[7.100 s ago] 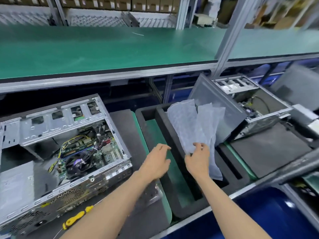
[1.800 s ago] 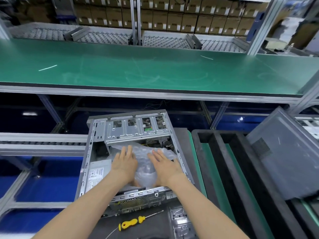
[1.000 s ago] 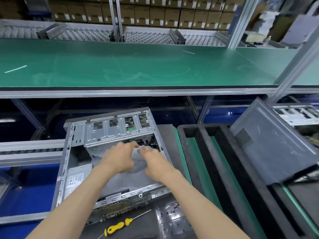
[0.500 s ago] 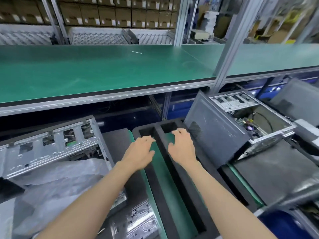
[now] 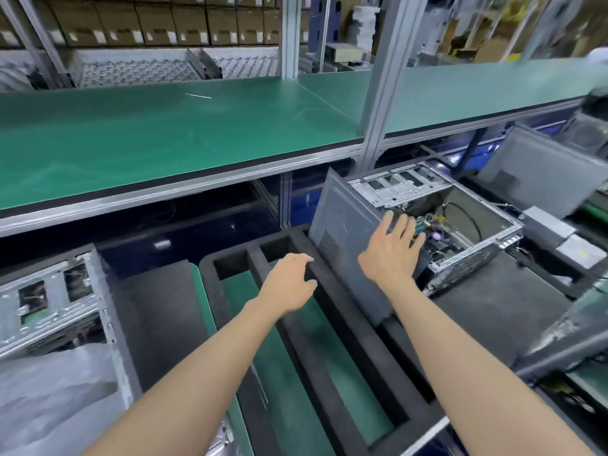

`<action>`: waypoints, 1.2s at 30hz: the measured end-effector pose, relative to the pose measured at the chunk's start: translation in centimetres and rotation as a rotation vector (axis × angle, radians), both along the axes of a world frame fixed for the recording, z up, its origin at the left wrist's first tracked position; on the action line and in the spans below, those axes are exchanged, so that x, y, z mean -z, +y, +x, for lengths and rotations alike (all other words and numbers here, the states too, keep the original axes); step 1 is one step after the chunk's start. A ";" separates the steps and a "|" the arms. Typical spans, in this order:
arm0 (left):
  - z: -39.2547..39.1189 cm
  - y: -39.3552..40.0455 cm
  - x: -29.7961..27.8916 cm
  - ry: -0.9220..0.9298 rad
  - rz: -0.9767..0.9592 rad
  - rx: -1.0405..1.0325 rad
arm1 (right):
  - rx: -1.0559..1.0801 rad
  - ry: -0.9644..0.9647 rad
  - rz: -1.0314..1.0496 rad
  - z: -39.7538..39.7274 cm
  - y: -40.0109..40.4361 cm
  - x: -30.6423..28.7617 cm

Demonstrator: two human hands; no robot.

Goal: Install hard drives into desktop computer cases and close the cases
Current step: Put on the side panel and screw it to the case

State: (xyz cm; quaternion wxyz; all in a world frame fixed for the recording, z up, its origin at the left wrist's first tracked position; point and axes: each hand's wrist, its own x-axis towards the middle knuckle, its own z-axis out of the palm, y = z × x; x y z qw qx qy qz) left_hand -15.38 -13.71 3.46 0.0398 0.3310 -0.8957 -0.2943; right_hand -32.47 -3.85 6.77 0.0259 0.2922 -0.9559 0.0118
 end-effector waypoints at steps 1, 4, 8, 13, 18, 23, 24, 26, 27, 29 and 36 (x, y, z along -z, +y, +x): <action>-0.4 0.0 0.0 0.007 0.010 -0.012 | 0.010 0.007 -0.014 -0.7 -0.1 -0.2; -1.3 -0.2 0.2 0.028 0.050 -0.056 | -0.057 0.086 -0.059 -1.9 -0.5 -0.9; -2.5 -0.3 -0.1 0.093 0.171 -0.135 | -0.213 0.046 -0.019 -1.1 -1.2 -1.7; -4.5 0.4 -2.6 0.370 0.735 -0.278 | -0.270 0.070 -0.074 2.0 -2.1 -4.1; -5.5 -0.4 -7.4 0.701 1.170 -0.464 | -0.367 0.160 -0.092 8.0 -1.8 -5.9; -1.3 -1.7 -7.8 0.621 0.804 -0.674 | -0.556 -0.039 -0.086 13.4 -2.0 -5.5; 0.1 -1.9 -8.0 0.618 0.781 -0.669 | -0.596 -0.078 -0.096 14.5 -2.1 -5.8; 3.1 -2.3 -8.8 0.638 0.758 -0.640 | -0.646 -0.132 -0.180 16.7 -2.4 -6.6; 4.6 -2.6 -9.2 0.674 0.764 -0.640 | -0.659 -0.156 -0.237 17.7 -2.5 -6.9; 7.5 -3.2 -10.1 0.773 0.808 -0.645 | -0.670 -0.175 -0.319 19.6 -2.4 -7.3; 19.3 -3.4 -9.7 0.965 0.853 -0.820 | -0.666 -0.409 -0.225 23.6 -2.7 -5.5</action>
